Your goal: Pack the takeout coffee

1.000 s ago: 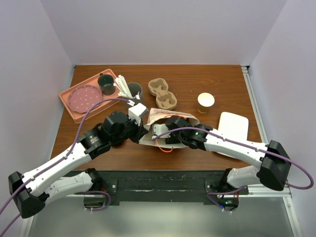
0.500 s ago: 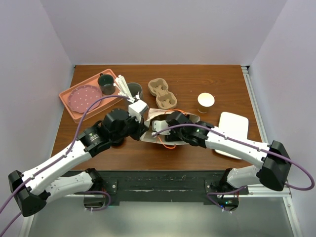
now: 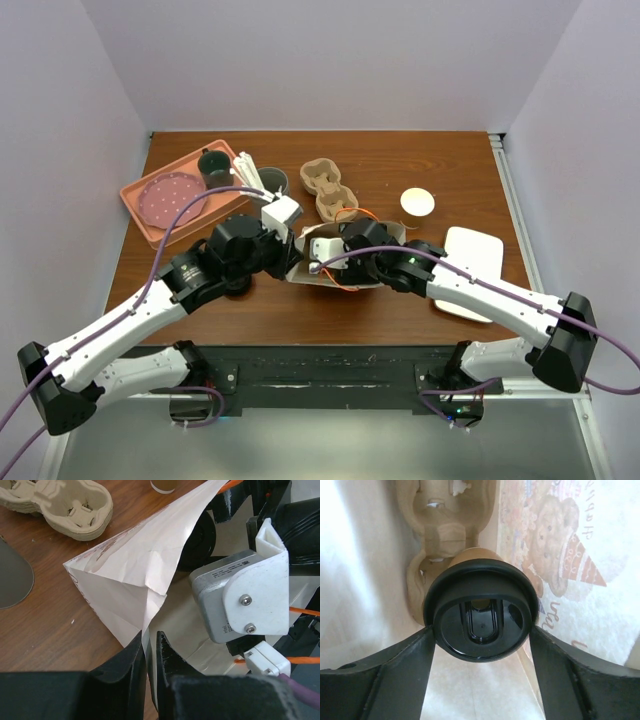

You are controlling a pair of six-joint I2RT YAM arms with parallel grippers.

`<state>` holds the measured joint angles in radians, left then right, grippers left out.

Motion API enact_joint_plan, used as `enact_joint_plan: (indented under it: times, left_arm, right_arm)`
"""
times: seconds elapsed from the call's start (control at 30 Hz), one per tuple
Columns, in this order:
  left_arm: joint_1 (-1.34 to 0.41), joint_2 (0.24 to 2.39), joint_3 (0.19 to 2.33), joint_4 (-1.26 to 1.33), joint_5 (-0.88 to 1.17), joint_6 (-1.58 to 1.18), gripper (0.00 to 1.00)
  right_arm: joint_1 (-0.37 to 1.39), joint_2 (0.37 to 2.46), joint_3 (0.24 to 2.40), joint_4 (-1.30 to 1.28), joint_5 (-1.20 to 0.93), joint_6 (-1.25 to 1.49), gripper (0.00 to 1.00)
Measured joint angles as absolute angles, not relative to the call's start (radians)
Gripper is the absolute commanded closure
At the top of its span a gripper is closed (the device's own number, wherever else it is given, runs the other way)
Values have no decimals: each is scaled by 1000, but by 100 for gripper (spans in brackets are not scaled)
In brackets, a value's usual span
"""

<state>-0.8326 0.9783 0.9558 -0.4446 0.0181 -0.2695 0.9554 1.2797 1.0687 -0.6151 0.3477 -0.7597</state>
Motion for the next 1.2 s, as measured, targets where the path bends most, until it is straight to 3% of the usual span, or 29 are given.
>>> enact_joint_plan:
  times: [0.43,0.7,1.07,1.2]
  left_arm:
    - [-833,991,1003,-454,17,-295,80]
    - [-833,991,1004,-458,11,-307,73]
    - [-833,978,1008,-480,-10,-322,59]
    - [-833,977,1026,-494,-38,-318,55]
  right_arm:
    - [941,1264,1124,-653,323,-756,20]
    - [923,1249,1155,-659,323,-754,22]
    - [912,1217,1168,-658,318,-722,37]
    - [911,1213,1175,-658,311,-702,38]
